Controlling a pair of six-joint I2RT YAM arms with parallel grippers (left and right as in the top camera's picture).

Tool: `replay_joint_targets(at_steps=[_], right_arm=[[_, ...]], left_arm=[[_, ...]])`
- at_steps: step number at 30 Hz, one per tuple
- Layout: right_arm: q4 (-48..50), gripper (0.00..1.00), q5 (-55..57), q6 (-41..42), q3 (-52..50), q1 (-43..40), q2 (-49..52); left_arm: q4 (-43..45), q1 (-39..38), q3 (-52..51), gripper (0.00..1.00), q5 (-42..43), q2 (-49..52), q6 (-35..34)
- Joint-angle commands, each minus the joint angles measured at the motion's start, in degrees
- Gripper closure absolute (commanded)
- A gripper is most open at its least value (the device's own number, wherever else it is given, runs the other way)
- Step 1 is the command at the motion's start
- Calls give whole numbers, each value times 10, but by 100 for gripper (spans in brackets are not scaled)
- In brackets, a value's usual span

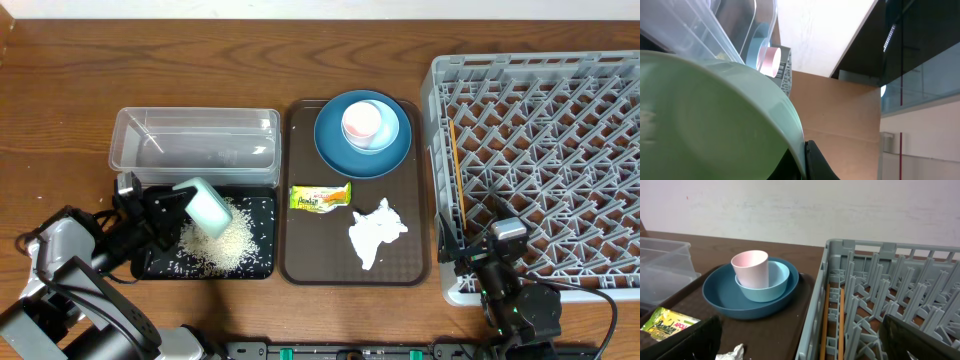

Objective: Sort waste into correct bins and load items into the dishwasher rack
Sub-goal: 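Tilt the bowl with the left gripper to pour rice onto black tray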

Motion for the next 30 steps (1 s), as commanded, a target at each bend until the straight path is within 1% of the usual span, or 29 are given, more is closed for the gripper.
replay_joint_targets(at_steps=[1, 6, 9, 10, 12, 14, 15, 18, 20, 22, 25, 28, 30], right_arm=[[-1, 1, 4, -4, -2, 2, -1], [-1, 1, 4, -5, -2, 2, -1], [-1, 1, 4, -4, -2, 2, -1], [-1, 1, 4, -4, -2, 2, -1], [-1, 1, 4, -4, -2, 2, -1], [-1, 1, 4, -5, -2, 2, -1], [-1, 1, 4, -4, -2, 2, -1], [-1, 1, 4, -5, -2, 2, -1], [-1, 1, 4, -5, -2, 2, -1], [-1, 1, 4, -4, -2, 2, -1], [-1, 1, 4, -4, -2, 2, -1], [-1, 1, 4, -4, -2, 2, -1], [-1, 1, 4, -4, -2, 2, -1]], left_arm=[[-13, 1, 0, 94, 16, 0, 37], [-21, 1, 0, 94, 16, 0, 43], [6, 4, 0, 94, 16, 0, 44], [0, 4, 0, 94, 16, 0, 43], [-60, -2, 0, 94, 16, -1, 59], [-117, -13, 0, 94, 16, -6, 123], [-117, -14, 0, 94, 16, -9, 140], [-86, -14, 1, 94, 16, -10, 136], [-118, -17, 1, 94, 16, -12, 136], [-136, -22, 1, 94, 11, -17, 157], [-161, -23, 1, 94, -29, -36, 162], [-214, -23, 1, 94, -37, -71, 207], [-239, -23, 4, 93, -35, -105, 214]])
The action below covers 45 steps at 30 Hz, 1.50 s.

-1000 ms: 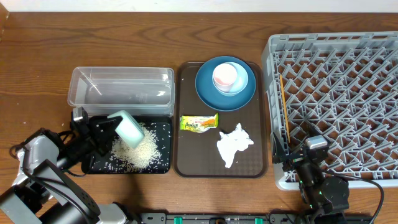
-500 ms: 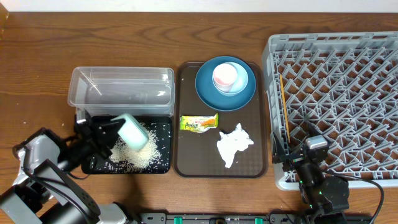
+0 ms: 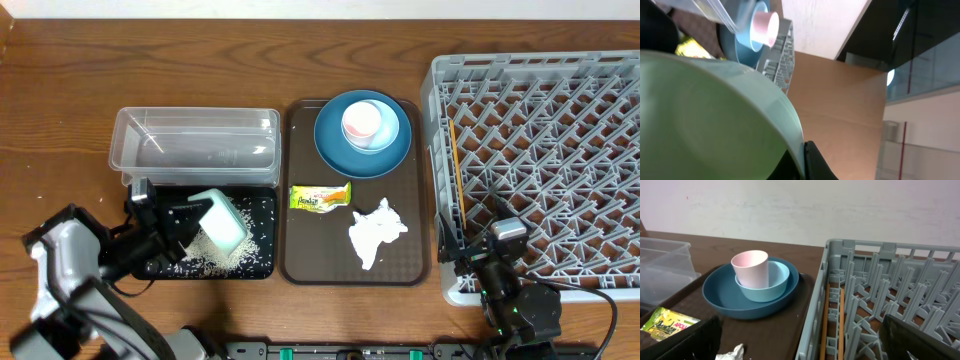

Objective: Sort waste into correct bins and load items into the dishwasher rack
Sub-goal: 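Tilt the bowl with the left gripper to pour rice onto black tray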

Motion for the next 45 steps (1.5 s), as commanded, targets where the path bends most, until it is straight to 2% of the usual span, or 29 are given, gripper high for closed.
replay_joint_targets(at_steps=[1, 9, 13, 17, 20, 24, 29, 33, 37, 41, 45], right_arm=[[-1, 1, 4, -4, -2, 2, -1], [-1, 1, 4, -5, -2, 2, -1], [-1, 1, 4, -4, -2, 2, -1], [-1, 1, 4, -4, -2, 2, -1], [-1, 1, 4, -4, -2, 2, -1], [-1, 1, 4, -4, -2, 2, -1], [-1, 1, 4, -4, -2, 2, -1], [-1, 1, 4, -4, -2, 2, -1], [-1, 1, 4, -4, -2, 2, -1], [-1, 1, 4, -4, -2, 2, -1], [-1, 1, 4, -4, -2, 2, -1]], left_arm=[[-25, -2, 9, 94, -3, -59, 56], [-57, -2, 62, 94, -18, -185, 26], [-41, -2, 107, 94, -85, -211, -52], [14, -2, 159, 94, -231, -225, -189], [37, -2, 171, 94, -269, -242, -232], [74, -2, 171, 94, -277, -273, -276], [129, -20, 171, 94, -361, -309, -355], [171, -63, 171, 94, -428, -325, -413], [202, -128, 171, 94, -461, -321, -456], [229, -213, 171, 94, -490, -309, -491], [251, -330, 171, 94, -527, -292, -529]])
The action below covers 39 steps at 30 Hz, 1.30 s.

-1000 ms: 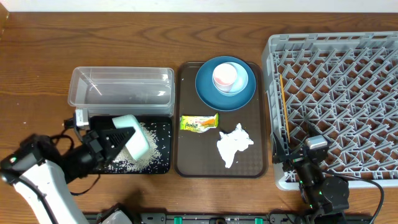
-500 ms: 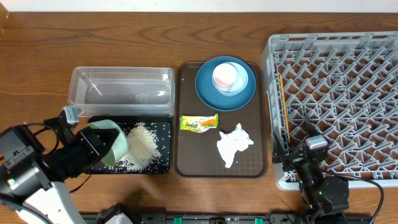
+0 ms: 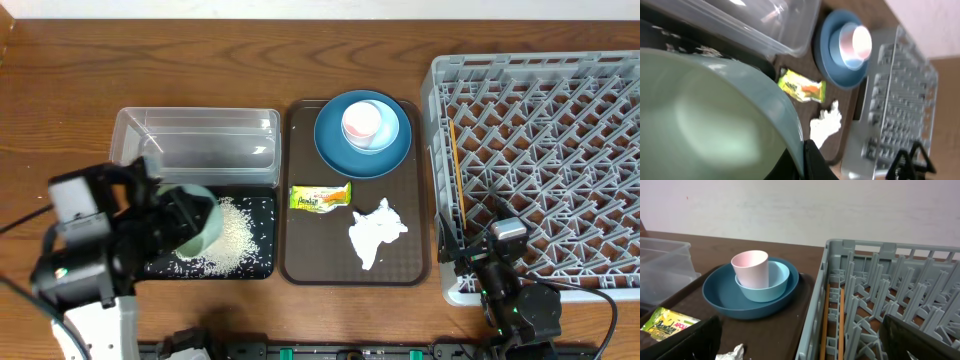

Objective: Sort waste into correct bins and load items into the dishwasher rack
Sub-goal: 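Tilt the bowl with the left gripper to pour rice onto black tray, then carry the emptied bowl back and set it on the brown tray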

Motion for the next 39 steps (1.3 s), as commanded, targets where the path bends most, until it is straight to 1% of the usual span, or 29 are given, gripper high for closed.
replay_joint_targets(at_steps=[1, 5, 7, 10, 12, 15, 20, 25, 31, 36, 39], right_arm=[[-1, 1, 4, -4, -2, 2, -1], [-1, 1, 4, -4, -2, 2, -1], [-1, 1, 4, -4, -2, 2, -1], [-1, 1, 4, -5, -2, 2, -1], [-1, 1, 4, -4, -2, 2, -1], [-1, 1, 4, -4, -2, 2, -1], [-1, 1, 4, -4, -2, 2, -1], [-1, 1, 4, -4, -2, 2, -1], [-1, 1, 4, -4, -2, 2, -1], [-1, 1, 4, -5, -2, 2, -1], [-1, 1, 4, -5, -2, 2, -1]], left_arm=[[7, -86, 12, 94, -56, 11, -50], [5, -208, 9, 94, -133, 21, -63], [-2, -276, 7, 95, -197, 28, -94], [-3, -355, -1, 94, -246, 43, -129], [3, -402, -7, 94, -262, 57, -153], [36, -468, -19, 94, -276, 87, -177], [96, -546, -24, 94, -276, 158, -190], [142, -593, -24, 94, -276, 242, -191], [150, -602, -24, 94, -276, 322, -190], [151, -602, -24, 94, -276, 353, -190], [152, -602, -24, 92, -276, 356, -190]])
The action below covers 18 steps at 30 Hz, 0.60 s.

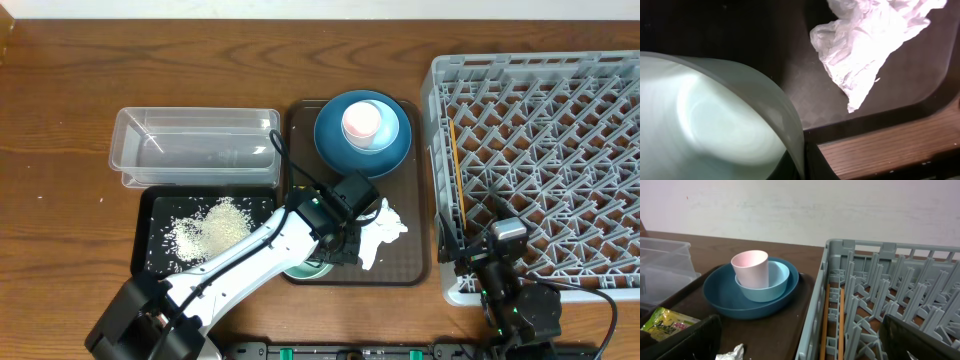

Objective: Sort waste into correct bins and load items into the dishwasher rack
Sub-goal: 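Carry the emptied bowl back and set it on the brown tray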

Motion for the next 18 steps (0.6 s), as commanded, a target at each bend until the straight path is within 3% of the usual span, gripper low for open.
replay_joint_targets(at_steps=[1, 9, 18], right_arm=[[-1, 1, 4, -4, -2, 2, -1], [-1, 1, 4, -4, -2, 2, -1], [-1, 1, 4, -5, -2, 2, -1]], left_arm=[[3, 0, -6, 90, -9, 2, -5], [17, 0, -5, 58, -8, 2, -6], [32, 0, -5, 55, -7, 2, -6]])
